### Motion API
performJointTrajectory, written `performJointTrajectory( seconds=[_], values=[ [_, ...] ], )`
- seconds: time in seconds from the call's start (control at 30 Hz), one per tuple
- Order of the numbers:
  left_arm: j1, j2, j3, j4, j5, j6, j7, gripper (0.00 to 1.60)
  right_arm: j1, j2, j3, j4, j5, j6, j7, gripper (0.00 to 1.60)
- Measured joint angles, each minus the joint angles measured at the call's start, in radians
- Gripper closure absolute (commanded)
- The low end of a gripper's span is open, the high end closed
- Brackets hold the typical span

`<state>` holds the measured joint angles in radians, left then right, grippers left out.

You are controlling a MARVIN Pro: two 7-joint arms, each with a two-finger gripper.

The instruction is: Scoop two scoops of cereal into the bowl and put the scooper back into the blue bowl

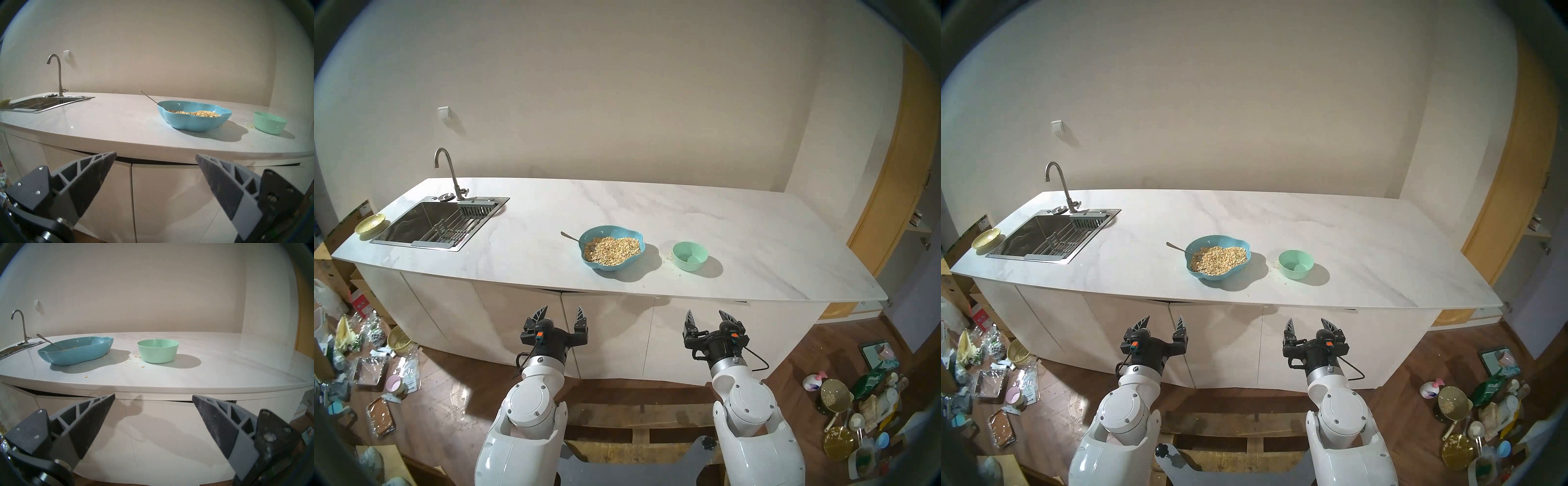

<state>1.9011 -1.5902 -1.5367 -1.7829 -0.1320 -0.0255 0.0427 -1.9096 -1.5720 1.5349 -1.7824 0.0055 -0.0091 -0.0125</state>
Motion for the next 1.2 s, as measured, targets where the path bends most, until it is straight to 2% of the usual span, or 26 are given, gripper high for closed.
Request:
performJointTrajectory(
  seconds=[0.2, 0.27, 0.33, 0.4, 0.57, 0.73, 0.8, 0.9, 1.0, 1.13, 1.2],
  values=[
    [-0.030, -0.012, -0.038, -0.039, -0.203, 0.098, -0.022, 0.00, 0.000, 0.000, 0.000, 0.001, 0.000, 0.000, 0.000, 0.00],
    [-0.058, -0.014, -0.055, -0.049, -0.277, 0.158, -0.022, 0.00, 0.000, 0.000, 0.000, 0.001, 0.000, 0.000, 0.000, 0.00],
    [-0.088, -0.013, -0.062, -0.061, -0.335, 0.200, -0.022, 0.00, 0.000, 0.000, 0.000, 0.002, 0.000, 0.000, 0.000, 0.00],
    [-0.110, -0.010, -0.066, -0.066, -0.362, 0.207, -0.021, 0.00, 0.000, 0.000, 0.000, 0.002, 0.000, 0.000, 0.000, 0.00],
    [-0.156, 0.029, -0.070, -0.064, -0.353, 0.188, -0.020, 0.00, 0.000, 0.000, 0.000, 0.002, 0.000, 0.000, 0.000, 0.00],
    [-0.186, 0.042, -0.076, -0.039, -0.339, 0.174, -0.019, 0.00, 0.000, 0.000, 0.000, 0.001, 0.000, 0.000, 0.000, 0.00],
    [-0.226, 0.047, -0.092, -0.017, -0.334, 0.168, -0.016, 0.00, 0.000, 0.000, 0.000, 0.001, 0.000, 0.000, 0.000, 0.00],
    [-0.282, 0.061, -0.108, 0.023, -0.325, 0.153, -0.014, 0.00, 0.000, 0.000, 0.000, 0.001, 0.000, 0.000, 0.000, 0.00],
    [-0.364, 0.086, -0.126, 0.144, -0.315, 0.116, -0.017, 0.00, 0.000, 0.000, 0.000, 0.001, 0.000, 0.000, 0.000, 0.00],
    [-0.389, 0.093, -0.141, 0.182, -0.317, 0.102, -0.022, 0.00, 0.000, 0.000, 0.000, 0.002, 0.000, 0.000, 0.000, 0.00],
    [-0.410, 0.092, -0.162, 0.205, -0.343, 0.094, -0.036, 0.00, 0.000, 0.000, 0.000, 0.002, 0.000, 0.000, 0.000, 0.00]
  ],
)
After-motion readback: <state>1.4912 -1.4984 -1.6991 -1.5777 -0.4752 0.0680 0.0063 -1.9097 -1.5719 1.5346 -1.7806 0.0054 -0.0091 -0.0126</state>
